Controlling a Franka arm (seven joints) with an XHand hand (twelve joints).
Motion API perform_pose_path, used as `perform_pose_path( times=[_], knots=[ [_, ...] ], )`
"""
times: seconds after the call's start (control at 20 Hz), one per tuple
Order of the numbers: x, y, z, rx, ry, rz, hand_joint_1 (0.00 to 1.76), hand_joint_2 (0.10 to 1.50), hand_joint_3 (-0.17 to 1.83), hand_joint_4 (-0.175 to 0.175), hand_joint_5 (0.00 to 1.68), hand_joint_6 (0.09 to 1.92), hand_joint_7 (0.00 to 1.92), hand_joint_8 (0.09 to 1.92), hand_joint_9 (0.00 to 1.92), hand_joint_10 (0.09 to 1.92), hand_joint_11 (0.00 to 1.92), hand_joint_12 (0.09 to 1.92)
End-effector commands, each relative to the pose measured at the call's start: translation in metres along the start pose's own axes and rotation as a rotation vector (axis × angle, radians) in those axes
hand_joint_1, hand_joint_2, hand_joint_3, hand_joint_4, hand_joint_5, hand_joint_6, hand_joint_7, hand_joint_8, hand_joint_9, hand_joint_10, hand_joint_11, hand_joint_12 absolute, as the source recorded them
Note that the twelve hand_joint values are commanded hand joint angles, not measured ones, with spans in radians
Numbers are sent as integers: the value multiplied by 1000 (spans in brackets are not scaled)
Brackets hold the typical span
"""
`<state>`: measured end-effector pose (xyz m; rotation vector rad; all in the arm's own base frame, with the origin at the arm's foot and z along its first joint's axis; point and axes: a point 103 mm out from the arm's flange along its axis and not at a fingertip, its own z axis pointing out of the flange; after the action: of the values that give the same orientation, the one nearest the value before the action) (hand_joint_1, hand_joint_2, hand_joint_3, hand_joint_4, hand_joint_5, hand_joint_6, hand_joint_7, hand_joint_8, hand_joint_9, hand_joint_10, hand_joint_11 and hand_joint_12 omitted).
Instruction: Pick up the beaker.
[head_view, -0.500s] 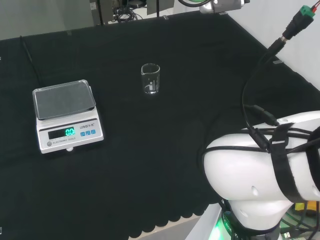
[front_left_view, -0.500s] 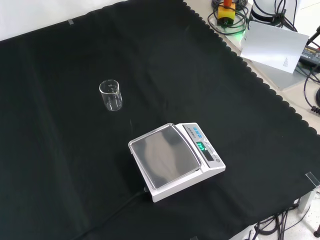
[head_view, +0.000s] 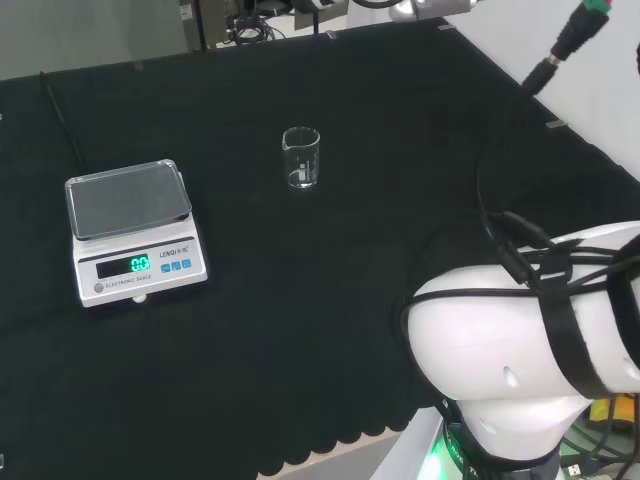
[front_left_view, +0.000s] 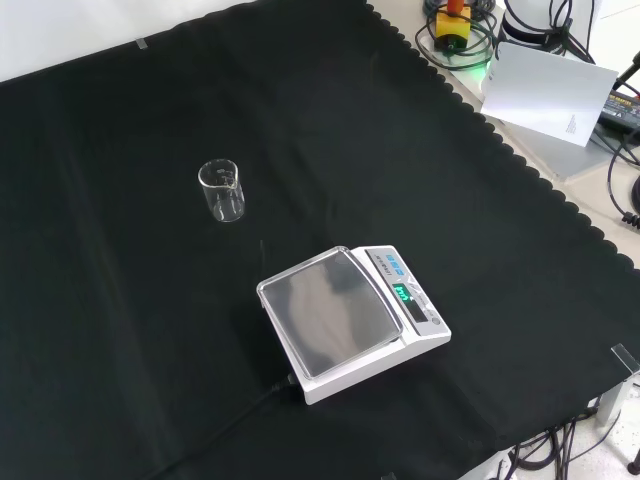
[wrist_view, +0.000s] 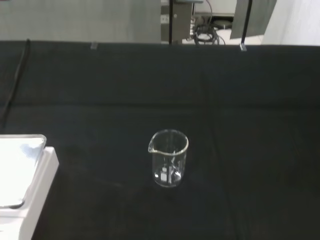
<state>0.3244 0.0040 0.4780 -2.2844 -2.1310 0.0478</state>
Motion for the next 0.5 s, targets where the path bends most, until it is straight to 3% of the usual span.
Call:
perform_pose_path(
  times=[0.05, 0.3, 0.5],
  knots=[
    [0, 23, 22, 19, -13, 27, 544, 667, 350, -10, 163, 87, 77, 727, 197, 786, 0, 1433],
    [-4, 68, 66, 59, 2, 30, 544, 668, 347, -11, 159, 87, 72, 722, 192, 787, 0, 1427],
    [-11, 101, 109, 54, 71, 33, 545, 671, 339, -13, 146, 87, 50, 712, 176, 789, 0, 1402]
  ],
)
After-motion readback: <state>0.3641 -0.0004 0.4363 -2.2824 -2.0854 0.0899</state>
